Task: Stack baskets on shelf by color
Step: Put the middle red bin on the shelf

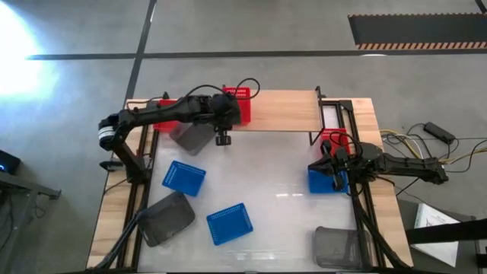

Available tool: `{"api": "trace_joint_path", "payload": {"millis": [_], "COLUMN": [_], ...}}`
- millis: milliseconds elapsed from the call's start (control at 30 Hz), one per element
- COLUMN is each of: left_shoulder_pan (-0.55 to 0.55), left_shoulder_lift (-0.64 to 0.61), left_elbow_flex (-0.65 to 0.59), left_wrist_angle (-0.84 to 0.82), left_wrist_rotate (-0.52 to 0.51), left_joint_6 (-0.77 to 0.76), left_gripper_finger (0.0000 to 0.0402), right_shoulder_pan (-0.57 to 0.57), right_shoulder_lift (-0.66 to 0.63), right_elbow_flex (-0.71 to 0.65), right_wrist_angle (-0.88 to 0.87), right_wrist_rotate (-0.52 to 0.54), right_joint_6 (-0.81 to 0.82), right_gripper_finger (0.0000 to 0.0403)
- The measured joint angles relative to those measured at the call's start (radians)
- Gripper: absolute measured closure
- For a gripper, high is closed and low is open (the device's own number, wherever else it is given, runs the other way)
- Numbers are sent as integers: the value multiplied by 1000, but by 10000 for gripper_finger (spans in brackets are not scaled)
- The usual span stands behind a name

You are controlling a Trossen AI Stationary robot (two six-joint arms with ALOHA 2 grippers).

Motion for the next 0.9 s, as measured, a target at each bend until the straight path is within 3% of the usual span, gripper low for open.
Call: {"api": "trace_joint_path", "payload": {"millis": [433,900], "left_shoulder_pan": [2,3], "left_shoulder_lift": [-28,-47], "left_elbow_flex": [-19,-19], "left_wrist_angle": [18,12], "left_wrist_rotate": [-2,-94], "left_joint_6": [-2,-55], "left_gripper_finger": [394,267], "right_shoulder_pan": [0,0], "right_shoulder_lift": [0,0], "right_elbow_flex": [0,0], "right_wrist_angle": [0,0], "right_wrist_rotate": [0,0], "right_joint_6": [0,0], "right_gripper_finger": [394,394]}}
